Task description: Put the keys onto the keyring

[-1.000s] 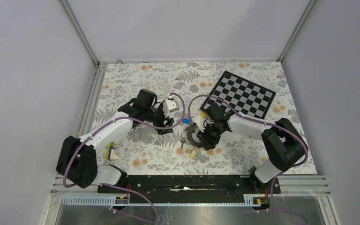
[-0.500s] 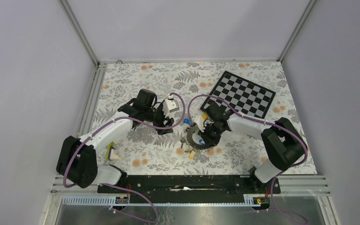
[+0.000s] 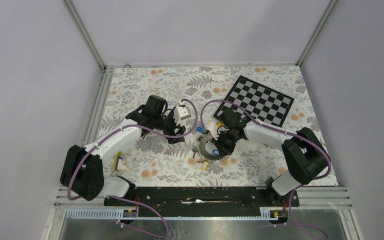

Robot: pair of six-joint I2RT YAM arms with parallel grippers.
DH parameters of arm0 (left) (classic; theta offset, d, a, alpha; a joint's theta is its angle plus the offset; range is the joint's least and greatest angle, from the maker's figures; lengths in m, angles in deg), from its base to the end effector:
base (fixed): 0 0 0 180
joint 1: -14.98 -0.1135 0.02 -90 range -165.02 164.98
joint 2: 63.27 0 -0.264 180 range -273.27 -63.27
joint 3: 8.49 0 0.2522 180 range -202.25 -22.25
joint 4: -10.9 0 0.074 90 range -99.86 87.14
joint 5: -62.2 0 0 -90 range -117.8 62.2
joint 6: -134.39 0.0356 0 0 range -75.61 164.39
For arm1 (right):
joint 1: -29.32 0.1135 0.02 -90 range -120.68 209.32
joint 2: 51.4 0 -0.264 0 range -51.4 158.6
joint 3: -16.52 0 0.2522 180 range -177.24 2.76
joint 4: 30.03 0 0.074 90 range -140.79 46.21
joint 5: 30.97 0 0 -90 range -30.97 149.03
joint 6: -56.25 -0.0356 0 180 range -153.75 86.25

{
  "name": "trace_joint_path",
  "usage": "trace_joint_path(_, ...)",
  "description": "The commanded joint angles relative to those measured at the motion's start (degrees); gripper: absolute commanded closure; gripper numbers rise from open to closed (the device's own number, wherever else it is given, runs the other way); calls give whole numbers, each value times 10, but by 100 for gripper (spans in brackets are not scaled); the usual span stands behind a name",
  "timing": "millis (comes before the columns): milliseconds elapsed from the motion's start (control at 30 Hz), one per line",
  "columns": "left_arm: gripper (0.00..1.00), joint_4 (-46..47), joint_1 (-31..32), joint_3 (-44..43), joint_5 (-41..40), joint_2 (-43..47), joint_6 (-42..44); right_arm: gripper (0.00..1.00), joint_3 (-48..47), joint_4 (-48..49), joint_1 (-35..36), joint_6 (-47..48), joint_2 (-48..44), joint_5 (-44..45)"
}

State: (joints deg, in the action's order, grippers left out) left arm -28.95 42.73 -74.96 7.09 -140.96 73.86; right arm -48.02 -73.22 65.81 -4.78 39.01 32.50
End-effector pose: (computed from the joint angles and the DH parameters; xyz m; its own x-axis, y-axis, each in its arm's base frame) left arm 0.2347 -0.1465 0.2421 -0.2550 0.5901 -0.7660 0.9481 0.3081 -0.0783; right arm 0.2210 0.1832 0.1686 -0.3370 -0.7883 -0.5147 -0.9415 0.2772 0.1919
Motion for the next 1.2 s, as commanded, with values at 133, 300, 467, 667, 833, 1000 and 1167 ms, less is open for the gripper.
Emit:
trace_joint_path(133, 28, 9, -5, 2, 9, 15, -5, 100, -20, -11, 6, 14, -28, 6)
trace_joint_path(300, 27, 8, -4, 2, 9, 19, -3, 100, -24, -11, 6, 13, -8, 31)
trace_joint_path(467, 27, 9, -5, 2, 9, 21, -3, 77, -23, -14, 6, 14, -19, 18)
trace_joint_path(667, 25, 8, -23, -6, 16, 22, -10, 55, -16, -14, 21, 41, -57, -3)
trace_joint_path(833, 25, 9, -31, -22, 13, 19, -12, 53, -8, -13, 43, 48, -65, 2)
trace_joint_path(1000, 25, 9, -31, -30, 14, 17, -13, 57, -3, -12, 49, 45, -58, 13)
trace_joint_path(1167, 24, 9, -31, -25, 15, 20, -14, 58, -3, -10, 48, 38, -38, 20)
